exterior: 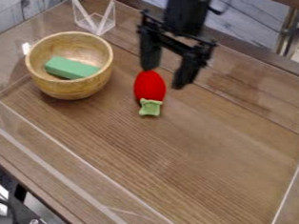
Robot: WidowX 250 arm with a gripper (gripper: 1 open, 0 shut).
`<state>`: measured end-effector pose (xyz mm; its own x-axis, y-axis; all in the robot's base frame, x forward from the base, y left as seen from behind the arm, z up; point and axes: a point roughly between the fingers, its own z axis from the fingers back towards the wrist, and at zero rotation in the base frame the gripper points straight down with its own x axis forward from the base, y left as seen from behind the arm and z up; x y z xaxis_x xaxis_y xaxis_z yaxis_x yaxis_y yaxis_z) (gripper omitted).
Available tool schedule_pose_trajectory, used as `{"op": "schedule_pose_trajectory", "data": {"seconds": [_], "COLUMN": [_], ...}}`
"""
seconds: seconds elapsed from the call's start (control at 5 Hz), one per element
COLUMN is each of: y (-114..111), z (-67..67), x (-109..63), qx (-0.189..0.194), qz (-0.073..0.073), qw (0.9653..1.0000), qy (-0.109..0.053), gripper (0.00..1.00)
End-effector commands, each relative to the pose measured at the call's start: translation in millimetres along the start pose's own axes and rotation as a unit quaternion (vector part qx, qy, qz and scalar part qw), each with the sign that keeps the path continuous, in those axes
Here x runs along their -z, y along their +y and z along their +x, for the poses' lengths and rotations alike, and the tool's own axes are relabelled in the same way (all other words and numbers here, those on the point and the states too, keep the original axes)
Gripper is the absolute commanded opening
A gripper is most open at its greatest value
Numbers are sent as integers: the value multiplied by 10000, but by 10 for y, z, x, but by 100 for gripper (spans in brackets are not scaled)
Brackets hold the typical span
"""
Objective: Remove the green stick from the brown bowl and put it on the table
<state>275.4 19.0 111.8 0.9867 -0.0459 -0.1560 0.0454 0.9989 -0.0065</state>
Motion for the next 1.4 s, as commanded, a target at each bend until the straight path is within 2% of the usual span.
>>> {"op": "schedule_pose_trajectory", "data": {"seconds": [0.0, 0.2, 0.4, 0.6, 0.8, 1.0, 1.2], "y": [324, 709, 1089, 1326, 1465, 1564, 1642], "z": [-47, -158, -237, -342, -371, -256, -127], "x": [-161, -168, -125, -73, 20, 227, 396], "qx": [139, 854, 1565, 2028, 2597, 2753, 2658], "qz": [65, 197, 369, 464, 520, 547, 516], "qw": [9993, 9954, 9862, 9775, 9638, 9593, 9621], "qy": [-334, -396, -407, -357, -316, -306, -326], "gripper": [100, 100, 100, 100, 100, 100, 100]}}
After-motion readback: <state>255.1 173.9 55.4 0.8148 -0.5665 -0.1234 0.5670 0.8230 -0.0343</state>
